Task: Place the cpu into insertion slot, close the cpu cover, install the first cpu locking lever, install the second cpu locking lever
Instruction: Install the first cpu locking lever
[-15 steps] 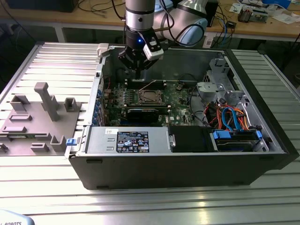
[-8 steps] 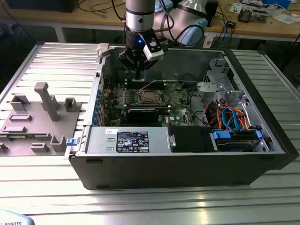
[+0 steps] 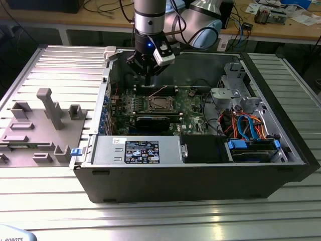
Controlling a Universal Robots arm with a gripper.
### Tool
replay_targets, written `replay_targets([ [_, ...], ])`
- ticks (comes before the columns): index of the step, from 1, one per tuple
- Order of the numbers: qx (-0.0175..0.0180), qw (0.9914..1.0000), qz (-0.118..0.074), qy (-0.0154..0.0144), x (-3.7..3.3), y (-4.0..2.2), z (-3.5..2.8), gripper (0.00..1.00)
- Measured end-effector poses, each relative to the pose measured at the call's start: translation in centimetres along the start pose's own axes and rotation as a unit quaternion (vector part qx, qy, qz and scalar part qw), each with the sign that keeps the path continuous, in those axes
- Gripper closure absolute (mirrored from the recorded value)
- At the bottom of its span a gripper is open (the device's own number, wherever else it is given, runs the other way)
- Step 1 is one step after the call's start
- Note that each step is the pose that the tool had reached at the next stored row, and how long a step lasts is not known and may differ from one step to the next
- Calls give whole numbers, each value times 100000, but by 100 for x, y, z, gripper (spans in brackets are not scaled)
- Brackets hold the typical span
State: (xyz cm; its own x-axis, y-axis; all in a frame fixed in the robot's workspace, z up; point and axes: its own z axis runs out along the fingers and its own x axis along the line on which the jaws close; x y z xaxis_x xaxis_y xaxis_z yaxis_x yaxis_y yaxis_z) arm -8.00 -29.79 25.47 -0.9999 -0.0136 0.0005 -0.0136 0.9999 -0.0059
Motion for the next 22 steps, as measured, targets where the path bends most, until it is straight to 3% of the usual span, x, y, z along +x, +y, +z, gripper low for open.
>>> replay_targets([
  [22, -97, 100000, -152, -16, 4, 1, 81, 89],
])
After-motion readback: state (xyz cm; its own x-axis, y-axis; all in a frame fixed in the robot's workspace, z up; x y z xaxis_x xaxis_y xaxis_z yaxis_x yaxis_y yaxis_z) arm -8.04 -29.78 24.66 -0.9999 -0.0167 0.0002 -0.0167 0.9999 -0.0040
